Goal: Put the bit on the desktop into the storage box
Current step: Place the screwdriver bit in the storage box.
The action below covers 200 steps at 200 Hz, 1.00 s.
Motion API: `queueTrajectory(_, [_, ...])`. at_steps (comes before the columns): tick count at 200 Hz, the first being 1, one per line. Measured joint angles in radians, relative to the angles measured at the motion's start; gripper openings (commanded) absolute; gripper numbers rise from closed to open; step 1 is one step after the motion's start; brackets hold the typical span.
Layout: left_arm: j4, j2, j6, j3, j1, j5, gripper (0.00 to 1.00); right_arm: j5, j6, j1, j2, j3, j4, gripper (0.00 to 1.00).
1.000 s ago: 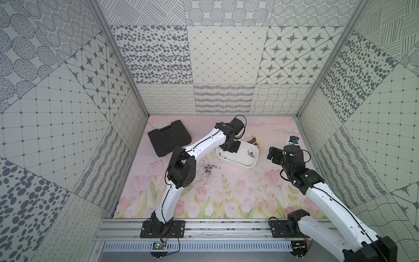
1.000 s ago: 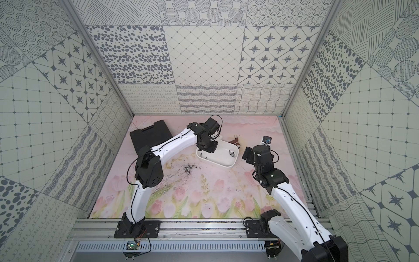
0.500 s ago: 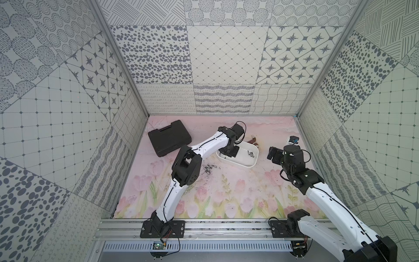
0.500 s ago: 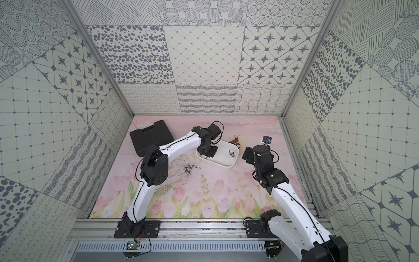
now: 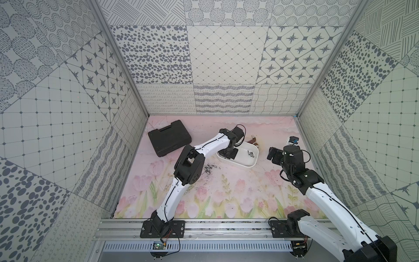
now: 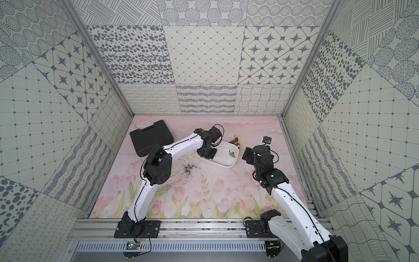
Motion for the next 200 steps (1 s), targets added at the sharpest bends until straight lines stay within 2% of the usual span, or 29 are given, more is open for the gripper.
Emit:
queueTrajectory(87, [0.006, 0.002, 0.003, 0.0, 0.0, -0.02, 0.11, 0.0, 0.0, 0.0, 0.0, 0.0, 0.0, 0.97])
queueTrajectory(200, [0.004, -0.019, 0.003, 0.0, 0.0, -0.023, 0.39, 0.0, 0.0, 0.0, 0.0, -0.001, 0.0, 0.97])
